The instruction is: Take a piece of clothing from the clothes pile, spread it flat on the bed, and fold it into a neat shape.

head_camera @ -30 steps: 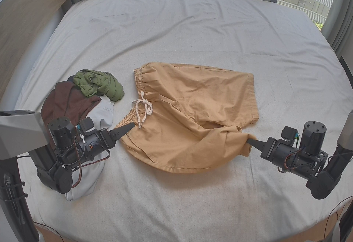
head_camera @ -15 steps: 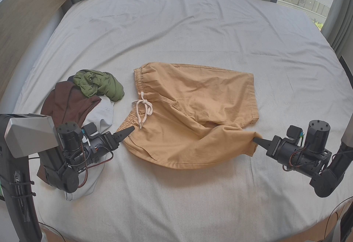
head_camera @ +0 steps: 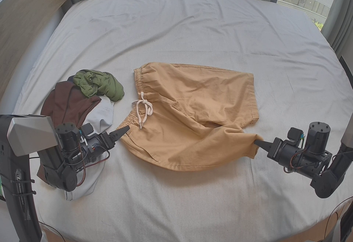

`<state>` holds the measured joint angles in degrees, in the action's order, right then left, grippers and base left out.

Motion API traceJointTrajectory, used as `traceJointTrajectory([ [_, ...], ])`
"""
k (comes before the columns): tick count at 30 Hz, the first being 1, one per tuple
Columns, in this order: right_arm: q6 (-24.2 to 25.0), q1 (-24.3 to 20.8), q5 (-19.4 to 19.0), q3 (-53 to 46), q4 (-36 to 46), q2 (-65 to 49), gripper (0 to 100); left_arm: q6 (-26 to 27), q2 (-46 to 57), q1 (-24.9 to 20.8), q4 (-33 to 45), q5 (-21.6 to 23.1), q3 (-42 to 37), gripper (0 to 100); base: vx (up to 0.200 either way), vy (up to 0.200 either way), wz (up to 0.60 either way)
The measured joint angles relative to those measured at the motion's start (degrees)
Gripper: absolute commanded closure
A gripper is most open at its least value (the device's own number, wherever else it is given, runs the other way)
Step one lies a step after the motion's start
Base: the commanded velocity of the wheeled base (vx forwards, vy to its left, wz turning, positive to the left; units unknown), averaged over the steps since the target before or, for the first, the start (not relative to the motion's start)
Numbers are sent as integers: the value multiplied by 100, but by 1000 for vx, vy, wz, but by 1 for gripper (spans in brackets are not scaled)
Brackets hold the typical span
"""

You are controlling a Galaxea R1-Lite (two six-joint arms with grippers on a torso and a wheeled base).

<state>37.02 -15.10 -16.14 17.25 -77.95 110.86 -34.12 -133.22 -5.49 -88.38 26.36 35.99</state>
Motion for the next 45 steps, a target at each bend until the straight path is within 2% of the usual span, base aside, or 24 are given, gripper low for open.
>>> traceJointTrajectory([
  [13,4,-24,-2,-28,-6,0,100,7,-157,-90,-16,-151,163,0,0,0,0],
  [14,6,-24,-2,-39,-6,0,100,13,-195,-105,-18,-160,202,100,0,0,0],
  [19,9,-18,0,-74,-17,0,100,-22,-344,-126,2,-384,401,100,0,0,0],
  [30,-66,1,-20,-260,-2,-2,100,-28,-335,-110,11,-386,406,100,0,0,0],
  [36,-372,9,-37,-513,54,5,100,-135,127,-127,2,-271,-123,100,0,0,0],
  [45,-719,-9,-50,-948,87,193,100,-168,828,-154,-2,293,-1325,100,0,0,0],
])
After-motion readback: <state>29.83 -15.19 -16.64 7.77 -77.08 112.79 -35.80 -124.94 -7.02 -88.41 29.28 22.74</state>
